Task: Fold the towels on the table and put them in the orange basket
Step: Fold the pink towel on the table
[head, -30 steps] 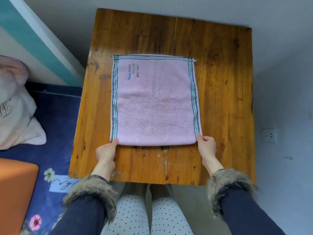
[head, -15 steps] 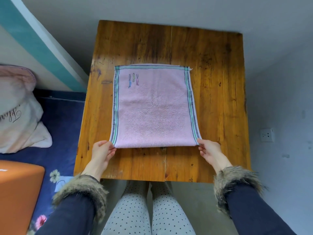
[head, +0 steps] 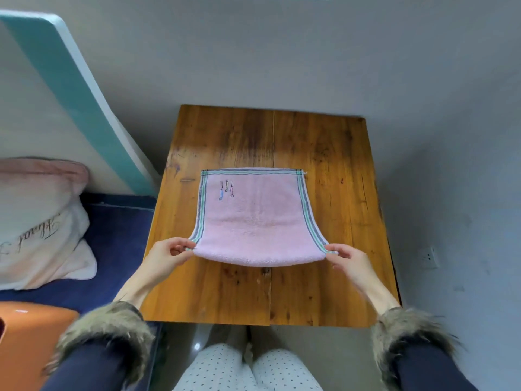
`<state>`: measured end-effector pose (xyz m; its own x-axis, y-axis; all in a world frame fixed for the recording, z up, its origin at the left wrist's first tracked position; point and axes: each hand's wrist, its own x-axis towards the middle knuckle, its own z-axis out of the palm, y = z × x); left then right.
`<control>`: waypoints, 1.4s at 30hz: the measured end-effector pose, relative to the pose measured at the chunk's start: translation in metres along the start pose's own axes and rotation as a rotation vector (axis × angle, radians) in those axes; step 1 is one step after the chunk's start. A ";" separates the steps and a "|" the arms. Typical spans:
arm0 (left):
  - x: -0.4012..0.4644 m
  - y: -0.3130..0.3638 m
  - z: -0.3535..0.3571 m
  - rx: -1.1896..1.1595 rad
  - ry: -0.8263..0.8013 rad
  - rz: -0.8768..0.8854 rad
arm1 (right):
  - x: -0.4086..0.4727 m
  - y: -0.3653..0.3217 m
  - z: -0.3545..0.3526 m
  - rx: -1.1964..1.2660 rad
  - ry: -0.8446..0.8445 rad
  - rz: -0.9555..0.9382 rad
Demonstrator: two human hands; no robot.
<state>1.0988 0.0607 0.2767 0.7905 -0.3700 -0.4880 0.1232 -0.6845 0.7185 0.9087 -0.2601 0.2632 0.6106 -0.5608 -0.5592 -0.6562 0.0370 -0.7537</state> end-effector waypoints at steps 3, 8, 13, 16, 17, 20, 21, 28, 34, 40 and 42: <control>0.001 -0.005 0.001 0.134 0.009 0.019 | 0.004 -0.005 -0.003 -0.238 -0.042 -0.050; -0.006 -0.008 0.007 0.146 0.181 0.052 | 0.003 -0.011 -0.006 -0.497 0.049 -0.193; -0.003 -0.011 -0.007 0.148 -0.088 -0.074 | 0.009 -0.018 -0.024 -0.658 -0.148 -0.128; 0.008 -0.015 -0.018 0.126 -0.151 -0.113 | 0.017 -0.028 -0.025 -0.651 -0.158 -0.125; 0.013 -0.015 -0.020 0.077 -0.129 -0.111 | 0.021 -0.033 -0.023 -0.593 -0.142 -0.123; 0.029 -0.007 -0.021 -0.063 0.006 -0.065 | 0.036 -0.042 -0.020 -0.394 -0.077 -0.112; 0.035 -0.001 -0.021 -0.112 0.050 -0.049 | 0.042 -0.045 -0.018 -0.352 -0.059 -0.122; 0.109 0.020 -0.013 -0.205 0.204 0.032 | 0.109 -0.059 0.007 -0.158 0.112 -0.182; 0.178 0.019 0.003 -0.241 0.235 0.026 | 0.175 -0.059 0.026 -0.134 0.160 -0.187; 0.222 -0.010 0.017 -0.214 0.283 -0.066 | 0.215 -0.046 0.048 -0.078 0.192 -0.127; 0.227 -0.013 0.019 -0.188 0.297 -0.044 | 0.223 -0.041 0.052 -0.061 0.216 -0.120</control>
<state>1.2650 -0.0265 0.1475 0.9185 -0.1247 -0.3753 0.2478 -0.5581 0.7919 1.0947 -0.3435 0.1518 0.5815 -0.7220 -0.3750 -0.6140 -0.0870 -0.7845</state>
